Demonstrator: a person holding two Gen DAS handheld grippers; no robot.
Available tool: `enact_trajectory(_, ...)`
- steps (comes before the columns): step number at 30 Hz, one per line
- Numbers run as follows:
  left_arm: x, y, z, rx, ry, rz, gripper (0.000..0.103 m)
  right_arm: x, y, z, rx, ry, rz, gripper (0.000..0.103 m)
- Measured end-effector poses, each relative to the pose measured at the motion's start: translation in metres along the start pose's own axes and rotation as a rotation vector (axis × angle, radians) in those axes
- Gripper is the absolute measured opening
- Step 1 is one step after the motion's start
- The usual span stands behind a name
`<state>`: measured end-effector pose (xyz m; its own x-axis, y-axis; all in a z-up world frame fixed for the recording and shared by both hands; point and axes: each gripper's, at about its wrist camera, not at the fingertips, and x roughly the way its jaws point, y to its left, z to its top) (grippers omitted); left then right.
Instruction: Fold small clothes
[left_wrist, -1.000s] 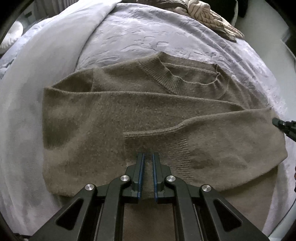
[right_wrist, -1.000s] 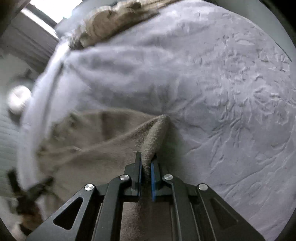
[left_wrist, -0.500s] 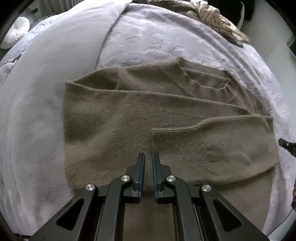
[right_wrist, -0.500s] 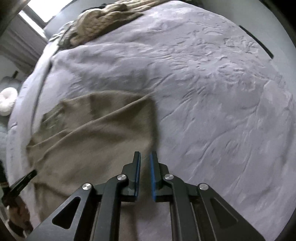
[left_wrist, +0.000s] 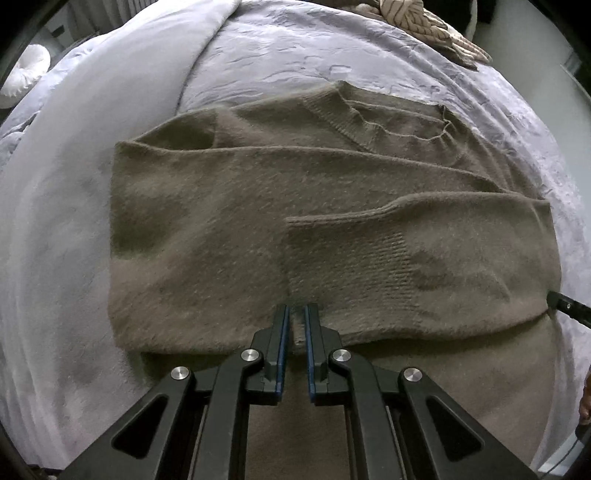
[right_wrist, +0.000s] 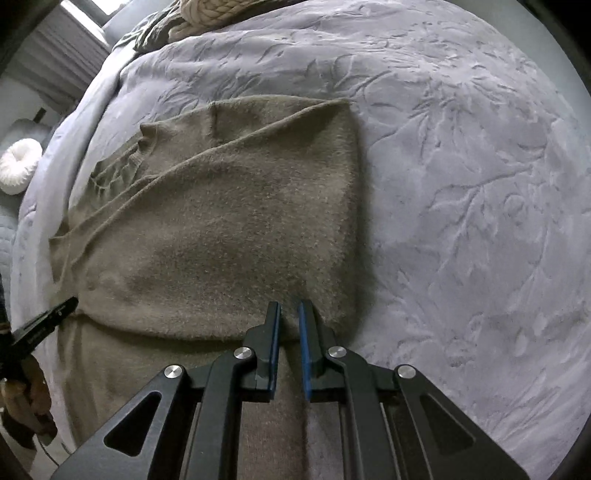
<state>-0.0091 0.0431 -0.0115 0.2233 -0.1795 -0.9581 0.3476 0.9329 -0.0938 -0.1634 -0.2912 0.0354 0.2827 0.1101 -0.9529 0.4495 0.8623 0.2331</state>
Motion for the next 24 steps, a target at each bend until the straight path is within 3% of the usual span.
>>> enact_trajectory(9, -0.004, 0.002, 0.000, -0.018, 0.013, 0.006, 0.010, -0.009, 0.006, -0.004, 0.029, 0.014, -0.027, 0.013)
enact_trajectory(24, -0.020, 0.005, -0.018, -0.005, 0.046, 0.009, 0.010, -0.014, 0.037, -0.018, 0.052, 0.031, 0.026, 0.013)
